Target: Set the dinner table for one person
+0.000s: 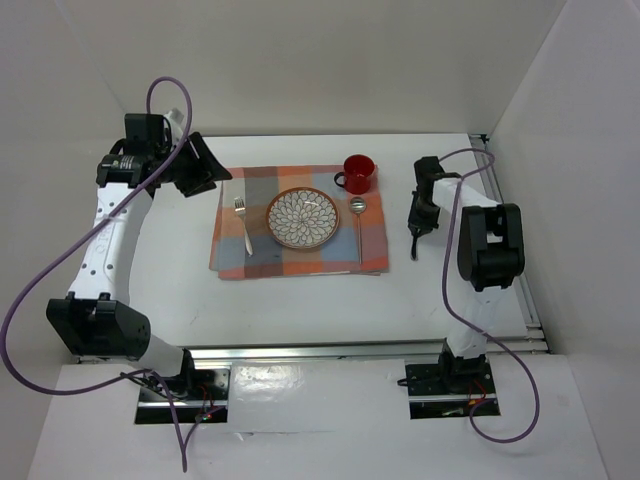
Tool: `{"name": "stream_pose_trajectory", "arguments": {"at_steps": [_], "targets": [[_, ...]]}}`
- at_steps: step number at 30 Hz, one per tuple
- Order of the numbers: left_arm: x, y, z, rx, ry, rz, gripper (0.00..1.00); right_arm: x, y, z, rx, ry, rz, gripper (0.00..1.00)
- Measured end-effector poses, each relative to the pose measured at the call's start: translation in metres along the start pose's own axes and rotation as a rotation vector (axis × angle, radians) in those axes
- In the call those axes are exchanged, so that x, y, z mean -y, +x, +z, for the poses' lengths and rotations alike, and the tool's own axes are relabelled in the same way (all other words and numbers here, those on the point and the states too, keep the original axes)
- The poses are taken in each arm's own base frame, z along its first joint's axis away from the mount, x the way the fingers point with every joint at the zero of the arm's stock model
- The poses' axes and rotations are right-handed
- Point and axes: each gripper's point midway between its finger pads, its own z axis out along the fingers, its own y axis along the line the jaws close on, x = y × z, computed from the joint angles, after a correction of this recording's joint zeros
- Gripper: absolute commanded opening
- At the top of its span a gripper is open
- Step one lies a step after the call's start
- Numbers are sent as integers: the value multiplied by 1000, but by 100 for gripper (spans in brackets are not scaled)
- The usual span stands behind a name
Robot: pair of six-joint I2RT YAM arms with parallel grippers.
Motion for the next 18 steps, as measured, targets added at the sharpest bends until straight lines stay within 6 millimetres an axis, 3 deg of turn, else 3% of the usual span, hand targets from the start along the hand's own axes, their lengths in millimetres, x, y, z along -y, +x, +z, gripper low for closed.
{"name": "stream_pose_trajectory", "arguments": {"at_steps": [4, 12, 18], "targets": [[2, 0, 1, 0, 9, 0, 63, -20, 1, -13, 21, -10, -43, 4], [4, 1, 5, -10, 19, 3, 63, -88, 1, -51, 87, -100, -146, 4], [5, 1, 6, -9, 21, 6, 63, -122, 18, -63, 65, -179, -178, 4]]}}
